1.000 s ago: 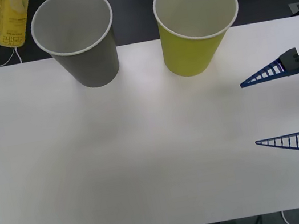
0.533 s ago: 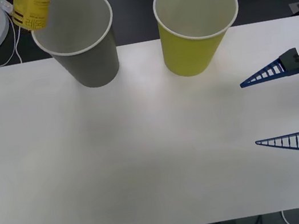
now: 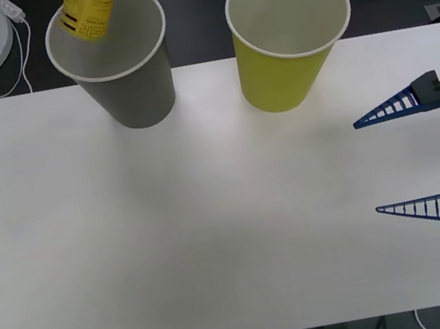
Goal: Put the can into the green bin and the plastic bottle into the gray bin
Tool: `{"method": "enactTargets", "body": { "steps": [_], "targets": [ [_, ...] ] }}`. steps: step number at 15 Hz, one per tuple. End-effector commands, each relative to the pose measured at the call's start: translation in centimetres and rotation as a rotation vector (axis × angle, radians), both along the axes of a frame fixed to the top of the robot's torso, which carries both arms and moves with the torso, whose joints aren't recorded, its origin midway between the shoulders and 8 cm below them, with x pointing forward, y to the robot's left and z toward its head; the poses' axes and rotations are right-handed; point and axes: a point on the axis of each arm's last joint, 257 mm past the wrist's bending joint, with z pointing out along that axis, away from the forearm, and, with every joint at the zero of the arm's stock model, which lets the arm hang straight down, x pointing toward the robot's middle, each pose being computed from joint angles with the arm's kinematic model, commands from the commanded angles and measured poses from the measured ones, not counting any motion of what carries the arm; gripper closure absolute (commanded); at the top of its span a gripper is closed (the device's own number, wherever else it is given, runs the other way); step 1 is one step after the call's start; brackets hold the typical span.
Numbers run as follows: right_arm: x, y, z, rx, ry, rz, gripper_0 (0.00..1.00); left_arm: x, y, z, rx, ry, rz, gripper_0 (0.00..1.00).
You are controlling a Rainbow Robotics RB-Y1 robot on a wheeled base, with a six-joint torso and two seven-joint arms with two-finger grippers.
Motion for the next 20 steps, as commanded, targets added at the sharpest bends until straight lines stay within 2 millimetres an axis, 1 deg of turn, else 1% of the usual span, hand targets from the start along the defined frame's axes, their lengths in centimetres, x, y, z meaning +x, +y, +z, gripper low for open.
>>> {"method": "enactTargets", "body": {
  "steps": [1, 2, 3, 4, 5, 11, 20],
  "targets": [
    [0.0, 0.0, 0.0, 0.0, 0.0, 0.0, 0.0, -0.03, -0.45, -0.22, 0.011, -0.003, -0.015, 1.0],
    [0.0, 0.0, 0.0, 0.0, 0.0, 0.0, 0.0, -0.06, -0.44, -0.24, 0.015, -0.004, -0.02, 1.0],
    [0.0, 0.0, 0.0, 0.0, 0.0, 0.0, 0.0, -0.08, -0.53, -0.28, 0.018, -0.006, -0.026, 0.94],
    [0.0, 0.0, 0.0, 0.0, 0.0, 0.0, 0.0, -0.1, -0.52, -0.3, 0.023, -0.007, -0.031, 0.54],
    [0.0, 0.0, 0.0, 0.0, 0.0, 0.0, 0.0, -0.09, -0.43, -0.27, 0.026, -0.01, -0.033, 0.0],
    [0.0, 0.0, 0.0, 0.0, 0.0, 0.0, 0.0, 0.04, -0.05, -0.47, 0.041, -0.014, -0.038, 0.0],
    [0.0, 0.0, 0.0, 0.0, 0.0, 0.0, 0.0, 0.03, -0.05, -0.51, 0.045, -0.016, -0.044, 0.0]
  ]
}}
